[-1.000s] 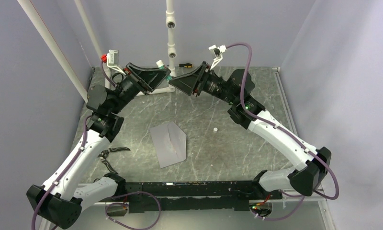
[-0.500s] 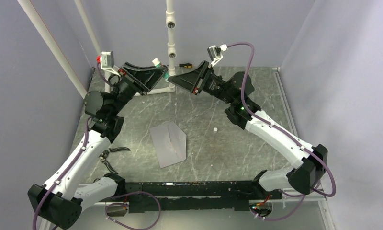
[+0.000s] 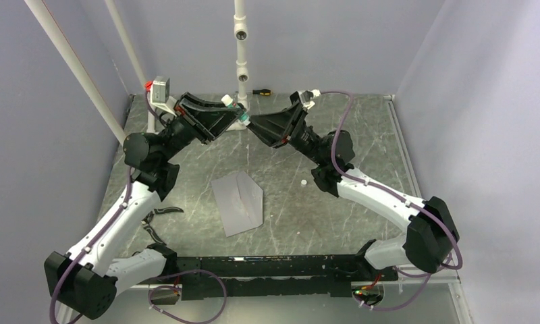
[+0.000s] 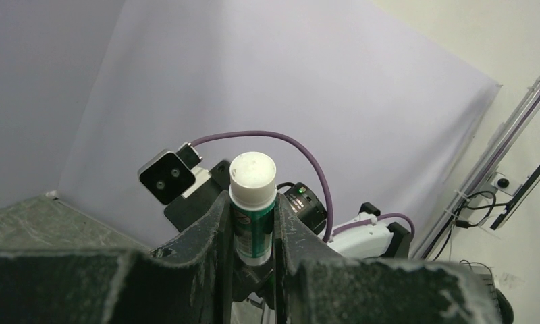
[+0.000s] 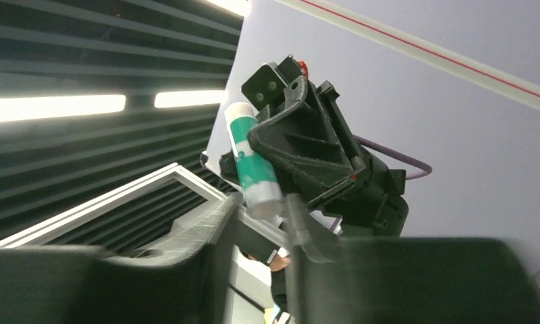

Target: Place the letter into the envelope and seal it

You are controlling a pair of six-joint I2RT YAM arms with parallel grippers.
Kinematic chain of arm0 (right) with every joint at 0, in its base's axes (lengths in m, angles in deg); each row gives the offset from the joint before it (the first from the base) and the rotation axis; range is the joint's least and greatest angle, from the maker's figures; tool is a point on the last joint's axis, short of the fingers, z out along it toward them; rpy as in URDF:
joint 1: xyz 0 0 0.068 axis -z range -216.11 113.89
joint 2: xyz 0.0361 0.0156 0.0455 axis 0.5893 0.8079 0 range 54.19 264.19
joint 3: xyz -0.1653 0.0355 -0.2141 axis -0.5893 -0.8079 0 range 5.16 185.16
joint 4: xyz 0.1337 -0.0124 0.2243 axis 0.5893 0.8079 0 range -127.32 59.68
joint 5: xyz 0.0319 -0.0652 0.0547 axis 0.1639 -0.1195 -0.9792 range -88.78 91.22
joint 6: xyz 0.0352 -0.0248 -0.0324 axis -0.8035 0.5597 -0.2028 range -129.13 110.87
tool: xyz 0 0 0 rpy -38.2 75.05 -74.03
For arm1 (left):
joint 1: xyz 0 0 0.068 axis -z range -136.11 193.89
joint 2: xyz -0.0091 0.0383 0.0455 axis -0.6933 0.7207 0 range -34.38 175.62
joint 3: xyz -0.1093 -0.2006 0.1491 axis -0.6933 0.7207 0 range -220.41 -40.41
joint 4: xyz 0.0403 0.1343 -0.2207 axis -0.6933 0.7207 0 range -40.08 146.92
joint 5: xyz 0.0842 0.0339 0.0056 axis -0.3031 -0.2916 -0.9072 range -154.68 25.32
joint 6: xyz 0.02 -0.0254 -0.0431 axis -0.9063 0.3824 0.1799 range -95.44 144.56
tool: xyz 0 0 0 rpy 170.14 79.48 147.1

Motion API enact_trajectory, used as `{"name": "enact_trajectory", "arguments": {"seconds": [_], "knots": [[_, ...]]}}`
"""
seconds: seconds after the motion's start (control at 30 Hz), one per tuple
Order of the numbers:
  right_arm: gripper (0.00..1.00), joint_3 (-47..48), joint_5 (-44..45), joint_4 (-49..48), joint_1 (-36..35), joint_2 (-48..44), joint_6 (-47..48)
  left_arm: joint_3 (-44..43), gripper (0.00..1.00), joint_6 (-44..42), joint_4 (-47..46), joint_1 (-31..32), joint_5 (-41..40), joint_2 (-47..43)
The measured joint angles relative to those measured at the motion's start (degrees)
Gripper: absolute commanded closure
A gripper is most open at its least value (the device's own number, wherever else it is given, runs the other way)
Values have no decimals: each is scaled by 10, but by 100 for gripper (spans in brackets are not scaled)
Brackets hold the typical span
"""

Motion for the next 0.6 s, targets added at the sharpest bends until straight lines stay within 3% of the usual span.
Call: {"name": "enact_trajectory", "arguments": {"seconds": [0.03, 0.1, 0.37, 0.6], "knots": [[40, 0, -2, -2, 1, 0, 0, 0, 97, -2, 4, 0, 0, -2], [32, 1, -8, -1, 7, -3, 22, 0, 98, -3, 27, 0, 7, -10], [30, 91, -58, 276, -12, -73, 433, -26, 98, -7, 166, 1, -32, -47], [31, 138, -10, 454, -39, -107, 696, -44, 98, 7, 212, 1, -67, -52]]}}
